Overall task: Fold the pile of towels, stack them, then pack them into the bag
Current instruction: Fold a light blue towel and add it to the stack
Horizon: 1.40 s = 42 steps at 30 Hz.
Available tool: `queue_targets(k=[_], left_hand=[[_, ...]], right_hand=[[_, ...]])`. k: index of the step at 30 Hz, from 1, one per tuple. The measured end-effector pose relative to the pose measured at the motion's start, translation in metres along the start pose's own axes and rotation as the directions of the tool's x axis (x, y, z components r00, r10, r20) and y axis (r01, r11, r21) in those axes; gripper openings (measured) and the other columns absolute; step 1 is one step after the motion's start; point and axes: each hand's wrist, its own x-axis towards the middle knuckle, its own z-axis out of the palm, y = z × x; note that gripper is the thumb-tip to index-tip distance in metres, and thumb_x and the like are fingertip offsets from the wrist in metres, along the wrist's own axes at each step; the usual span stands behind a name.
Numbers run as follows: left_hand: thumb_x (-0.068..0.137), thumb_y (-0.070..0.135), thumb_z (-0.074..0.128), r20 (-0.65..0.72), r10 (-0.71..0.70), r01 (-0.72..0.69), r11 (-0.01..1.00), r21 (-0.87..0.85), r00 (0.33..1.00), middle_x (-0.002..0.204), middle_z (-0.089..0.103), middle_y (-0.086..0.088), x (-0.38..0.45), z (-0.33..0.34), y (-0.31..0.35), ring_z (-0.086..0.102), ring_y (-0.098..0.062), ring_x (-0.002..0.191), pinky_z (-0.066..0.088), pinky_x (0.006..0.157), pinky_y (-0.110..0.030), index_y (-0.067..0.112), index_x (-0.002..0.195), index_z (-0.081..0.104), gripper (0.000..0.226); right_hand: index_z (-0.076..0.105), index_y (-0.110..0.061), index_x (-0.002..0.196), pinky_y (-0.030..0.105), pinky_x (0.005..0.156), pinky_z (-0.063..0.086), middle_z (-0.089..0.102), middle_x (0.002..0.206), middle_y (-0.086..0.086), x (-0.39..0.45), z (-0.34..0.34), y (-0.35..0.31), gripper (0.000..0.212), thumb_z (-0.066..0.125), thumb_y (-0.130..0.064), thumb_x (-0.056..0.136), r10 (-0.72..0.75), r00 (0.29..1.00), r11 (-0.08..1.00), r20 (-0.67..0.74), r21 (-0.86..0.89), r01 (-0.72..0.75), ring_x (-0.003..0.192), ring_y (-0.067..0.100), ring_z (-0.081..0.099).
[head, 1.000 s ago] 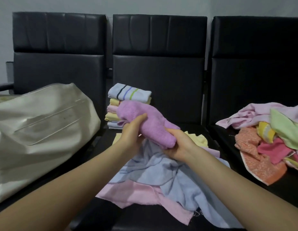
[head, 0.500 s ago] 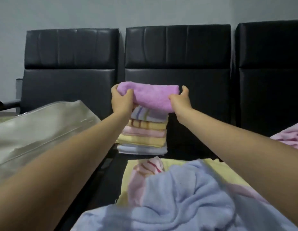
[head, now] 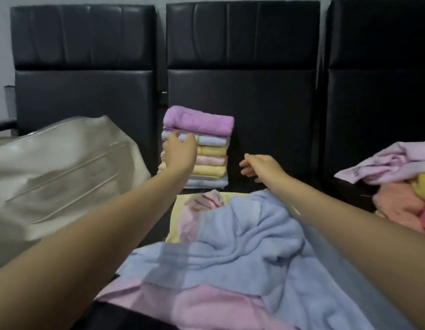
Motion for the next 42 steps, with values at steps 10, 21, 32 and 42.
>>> queue_targets(k=[10, 21, 32, 42], left_hand=[[0.096, 0.036, 0.049, 0.345, 0.029, -0.116, 0.965, 0.234, 0.938, 0.102, 0.062, -0.001, -0.115, -0.019, -0.016, 0.057, -0.017, 0.092, 0.041, 0.073, -0.031, 0.017, 0.109, 0.056, 0.024], [0.089, 0.046, 0.064, 0.692, -0.134, -0.241, 0.877, 0.417, 0.710, 0.072, 0.064, 0.006, -0.150, -0.066, -0.027, 0.057, -0.009, 0.065, 0.045, 0.059, -0.023, 0.021, 0.077, 0.065, 0.028], [0.094, 0.031, 0.058, 0.574, -0.160, 0.450, 0.794, -0.409, 0.803, 0.124, 0.066, -0.011, -0.095, -0.063, -0.031, 0.063, -0.021, 0.113, 0.055, 0.086, -0.029, 0.009, 0.127, 0.058, 0.039], [0.086, 0.038, 0.068, 0.526, -0.455, 0.599, 0.789, -0.137, 0.719, 0.131, 0.060, -0.009, -0.061, -0.057, -0.067, 0.052, -0.028, 0.122, 0.030, 0.113, -0.047, 0.011, 0.119, 0.063, 0.042]], right_hand=[[0.064, 0.001, 0.087, 0.036, 0.067, 0.041, 0.063, 0.083, 0.017, -0.113, -0.032, 0.032, 0.038, 0.066, -0.037, 0.086, -0.197, 0.976, 0.926, 0.087, -0.310, 0.215, 0.074, 0.025, 0.054], [0.058, -0.011, 0.095, 0.029, 0.069, 0.040, 0.058, 0.082, -0.001, -0.128, -0.085, 0.021, 0.020, 0.052, -0.029, 0.096, 0.025, 0.929, 0.981, -0.370, 0.188, 0.048, 0.080, 0.017, 0.053], [0.052, -0.014, 0.080, 0.029, 0.062, 0.039, 0.051, 0.073, -0.002, -0.110, -0.090, 0.031, 0.031, 0.068, -0.039, 0.085, -0.116, 0.973, 0.972, -0.197, -0.224, 0.070, 0.067, 0.014, 0.048], [0.057, -0.049, 0.118, 0.016, 0.088, 0.040, 0.056, 0.122, -0.025, -0.114, -0.083, 0.053, 0.039, 0.069, -0.052, 0.081, 0.068, 0.916, 0.958, 0.395, -0.281, 0.050, 0.114, -0.003, 0.051]])
